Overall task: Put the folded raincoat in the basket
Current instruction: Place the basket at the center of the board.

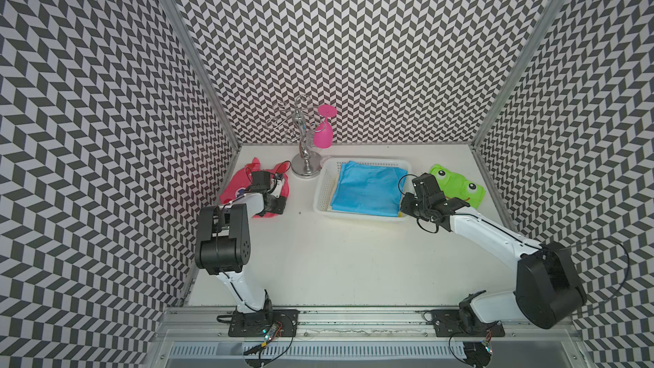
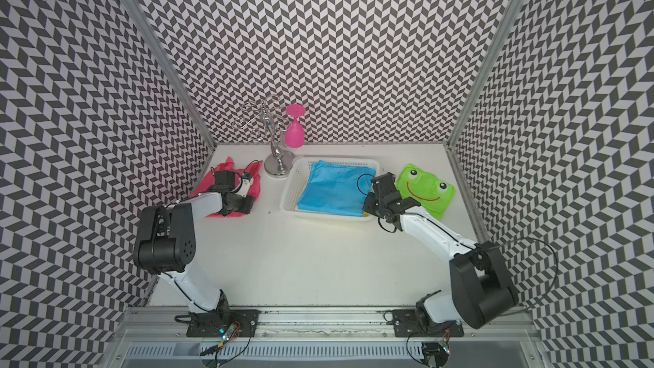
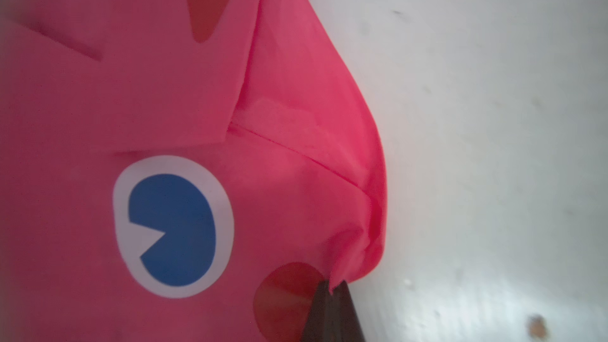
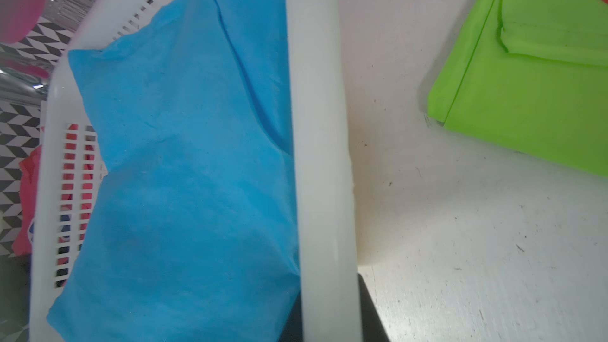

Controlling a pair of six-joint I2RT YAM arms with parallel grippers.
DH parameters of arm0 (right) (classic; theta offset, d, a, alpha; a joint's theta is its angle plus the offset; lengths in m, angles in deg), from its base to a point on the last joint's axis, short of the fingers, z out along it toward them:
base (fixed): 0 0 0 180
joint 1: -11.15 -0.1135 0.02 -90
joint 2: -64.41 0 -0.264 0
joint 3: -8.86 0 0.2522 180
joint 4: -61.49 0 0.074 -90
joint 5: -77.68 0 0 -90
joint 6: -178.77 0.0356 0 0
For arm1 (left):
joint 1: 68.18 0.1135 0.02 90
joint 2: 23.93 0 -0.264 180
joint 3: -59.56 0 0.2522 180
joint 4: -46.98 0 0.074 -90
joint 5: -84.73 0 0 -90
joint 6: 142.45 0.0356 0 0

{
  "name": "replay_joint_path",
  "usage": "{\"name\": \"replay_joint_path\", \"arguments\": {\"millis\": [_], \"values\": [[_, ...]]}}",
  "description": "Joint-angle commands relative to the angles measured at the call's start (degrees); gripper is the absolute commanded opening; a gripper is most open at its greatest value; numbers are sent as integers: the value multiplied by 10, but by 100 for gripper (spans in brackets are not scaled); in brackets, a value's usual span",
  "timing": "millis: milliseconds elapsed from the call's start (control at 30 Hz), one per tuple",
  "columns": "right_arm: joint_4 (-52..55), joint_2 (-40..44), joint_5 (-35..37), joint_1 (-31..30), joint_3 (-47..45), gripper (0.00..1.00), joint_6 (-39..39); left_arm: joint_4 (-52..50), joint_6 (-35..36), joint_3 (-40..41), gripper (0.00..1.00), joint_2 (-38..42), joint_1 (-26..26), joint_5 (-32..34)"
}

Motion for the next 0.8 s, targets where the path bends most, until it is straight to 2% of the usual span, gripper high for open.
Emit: {"name": "replay_joint_path", "arguments": {"millis": [0,133,200,233,300,333,400,433,500,567,667,767], "values": [[-67,-41,-6,11,51,15,-31,-127,17,20,0,21,-21,-98],[-67,-90,-17,32,92,16,-69,-197,56,16,0,52,-46,-181],[-70,-107,-15,36,106,21,-84,-207,56,14,1,71,-57,-171],[-70,-113,-13,38,111,23,-90,-211,59,13,7,78,-58,-179],[-70,-123,-12,42,120,30,-104,-231,69,3,31,87,-58,-205],[-69,-125,-7,44,121,33,-109,-238,71,-2,37,89,-58,-211],[-68,-123,0,47,121,40,-119,-254,78,-16,42,99,-51,-212],[-68,-119,1,47,119,41,-122,-258,79,-22,44,109,-41,-213],[-65,-106,-7,47,115,44,-144,-276,92,-40,55,135,-11,-227],[-63,-82,-37,44,111,47,-188,-297,106,-61,63,149,18,-220],[-73,-22,-68,24,94,52,-261,-316,123,-90,65,149,82,-204],[-98,48,-58,-14,70,53,-319,-322,137,-107,72,132,158,-199]]}}
